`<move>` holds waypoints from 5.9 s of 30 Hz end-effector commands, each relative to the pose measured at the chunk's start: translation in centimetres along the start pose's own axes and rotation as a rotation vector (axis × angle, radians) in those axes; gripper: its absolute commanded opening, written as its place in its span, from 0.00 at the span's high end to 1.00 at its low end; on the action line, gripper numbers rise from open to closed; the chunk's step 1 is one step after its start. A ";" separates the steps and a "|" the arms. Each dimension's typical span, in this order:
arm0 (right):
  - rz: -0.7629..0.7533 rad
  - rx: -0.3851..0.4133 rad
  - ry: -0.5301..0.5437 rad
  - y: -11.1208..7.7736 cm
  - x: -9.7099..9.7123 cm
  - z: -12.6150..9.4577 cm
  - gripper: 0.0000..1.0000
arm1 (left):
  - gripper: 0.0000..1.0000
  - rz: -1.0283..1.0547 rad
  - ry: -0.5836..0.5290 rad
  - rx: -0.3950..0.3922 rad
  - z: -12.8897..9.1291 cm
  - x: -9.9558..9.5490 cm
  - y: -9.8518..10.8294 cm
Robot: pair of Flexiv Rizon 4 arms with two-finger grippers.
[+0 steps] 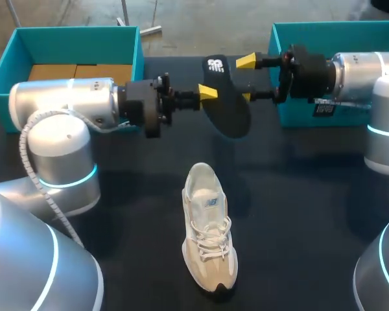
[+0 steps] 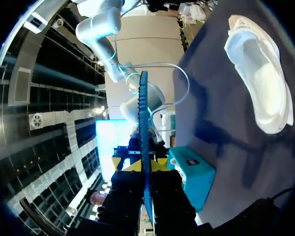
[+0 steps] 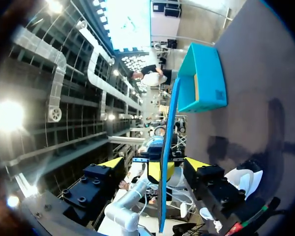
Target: Take the shoe out of the shoebox, open the shoe tongue, remove and reinsert the insole, then place the shoe into the shoebox
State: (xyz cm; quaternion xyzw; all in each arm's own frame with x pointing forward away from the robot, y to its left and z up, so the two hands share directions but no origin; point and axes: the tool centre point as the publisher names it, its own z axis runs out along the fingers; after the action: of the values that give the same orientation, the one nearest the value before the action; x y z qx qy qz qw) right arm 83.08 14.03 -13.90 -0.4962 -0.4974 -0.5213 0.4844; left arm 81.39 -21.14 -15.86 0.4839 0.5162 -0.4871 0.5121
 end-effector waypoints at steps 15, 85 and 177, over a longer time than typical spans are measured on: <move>0.016 -0.012 -0.017 -2.0 -0.4 -0.7 0.00 | 1.00 -0.451 0.124 0.150 -5.8 -1.5 -1.2; 0.016 -0.012 -0.017 -2.0 -0.4 -0.7 0.00 | 1.00 -2.360 0.084 0.336 -7.2 0.3 -2.6; 0.207 0.231 -1.267 -7.2 9.0 7.4 0.00 | 1.00 -3.056 -0.031 0.180 -6.2 3.3 -4.4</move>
State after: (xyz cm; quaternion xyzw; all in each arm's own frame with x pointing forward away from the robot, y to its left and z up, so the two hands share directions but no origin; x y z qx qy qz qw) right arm 75.40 20.59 -5.12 -0.6827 -0.6496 -0.1375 0.3051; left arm 76.72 -15.26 -19.23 -0.4691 0.4689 -0.5665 -0.4890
